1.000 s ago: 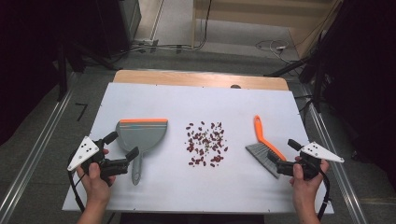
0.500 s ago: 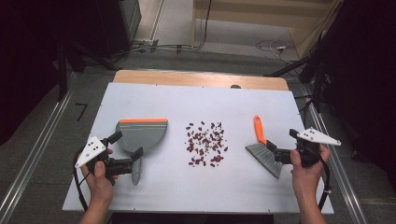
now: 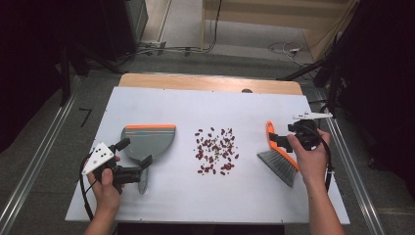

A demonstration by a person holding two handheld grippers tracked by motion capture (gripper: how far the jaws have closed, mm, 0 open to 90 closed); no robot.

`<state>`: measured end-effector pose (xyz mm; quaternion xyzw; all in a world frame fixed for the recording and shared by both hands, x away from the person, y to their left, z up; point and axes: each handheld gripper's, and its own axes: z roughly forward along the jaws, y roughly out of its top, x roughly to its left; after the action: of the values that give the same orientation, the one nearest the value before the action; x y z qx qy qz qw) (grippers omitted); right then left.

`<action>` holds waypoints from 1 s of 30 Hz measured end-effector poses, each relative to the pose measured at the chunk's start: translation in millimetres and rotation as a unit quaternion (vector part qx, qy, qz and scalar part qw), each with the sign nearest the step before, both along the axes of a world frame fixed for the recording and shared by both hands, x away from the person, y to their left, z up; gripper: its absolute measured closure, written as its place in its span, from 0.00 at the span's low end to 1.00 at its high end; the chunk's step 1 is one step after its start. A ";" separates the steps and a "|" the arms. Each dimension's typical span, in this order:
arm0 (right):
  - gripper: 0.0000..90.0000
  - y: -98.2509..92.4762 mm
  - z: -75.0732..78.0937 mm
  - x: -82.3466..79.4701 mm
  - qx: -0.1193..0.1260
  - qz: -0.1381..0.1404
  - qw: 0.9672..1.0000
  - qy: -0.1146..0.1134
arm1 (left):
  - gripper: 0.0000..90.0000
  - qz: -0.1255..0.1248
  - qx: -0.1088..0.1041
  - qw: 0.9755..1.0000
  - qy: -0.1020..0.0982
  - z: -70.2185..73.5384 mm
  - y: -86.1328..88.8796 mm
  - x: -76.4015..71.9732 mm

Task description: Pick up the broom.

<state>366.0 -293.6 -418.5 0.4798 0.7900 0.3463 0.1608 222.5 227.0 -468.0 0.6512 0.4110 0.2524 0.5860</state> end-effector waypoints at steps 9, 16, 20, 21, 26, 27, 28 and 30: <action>0.52 6.1 -25.2 20.3 -0.041 -0.054 0.996 0.061 | 0.00 -0.006 0.000 1.000 0.003 -1.9 -4.0 2.1; 0.63 0.8 -38.0 22.0 -0.021 -0.063 0.993 0.095 | 0.00 -0.008 0.003 1.000 0.005 -2.1 -5.9 2.2; 0.63 6.3 -44.6 23.1 -0.055 -0.073 0.991 0.102 | 0.00 -0.011 0.002 1.000 0.007 -2.4 -7.3 2.5; 0.64 7.2 -46.1 23.5 -0.057 -0.074 0.990 0.106 | 0.00 -0.011 0.005 1.000 0.007 -2.5 -7.2 2.6; 0.68 10.2 -54.4 25.9 -0.065 -0.071 0.987 0.125 | 0.00 -0.012 0.005 1.000 0.009 -3.2 -7.7 3.4; 0.68 11.5 -56.2 26.3 -0.070 -0.074 0.987 0.128 | 0.00 -0.012 0.005 1.000 0.009 -3.2 -7.9 3.3; 0.68 12.2 -58.2 26.9 -0.078 -0.076 0.986 0.127 | 0.00 -0.012 0.006 1.000 0.010 -3.3 -7.9 3.4; 0.69 13.0 -60.8 27.4 -0.076 -0.080 0.986 0.124 | 0.00 -0.012 0.006 1.000 0.010 -3.9 -8.2 3.6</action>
<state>393.4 -280.6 -479.3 0.5674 0.7868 0.2087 0.1246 226.1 218.8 -471.9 0.6619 0.4076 0.2411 0.5810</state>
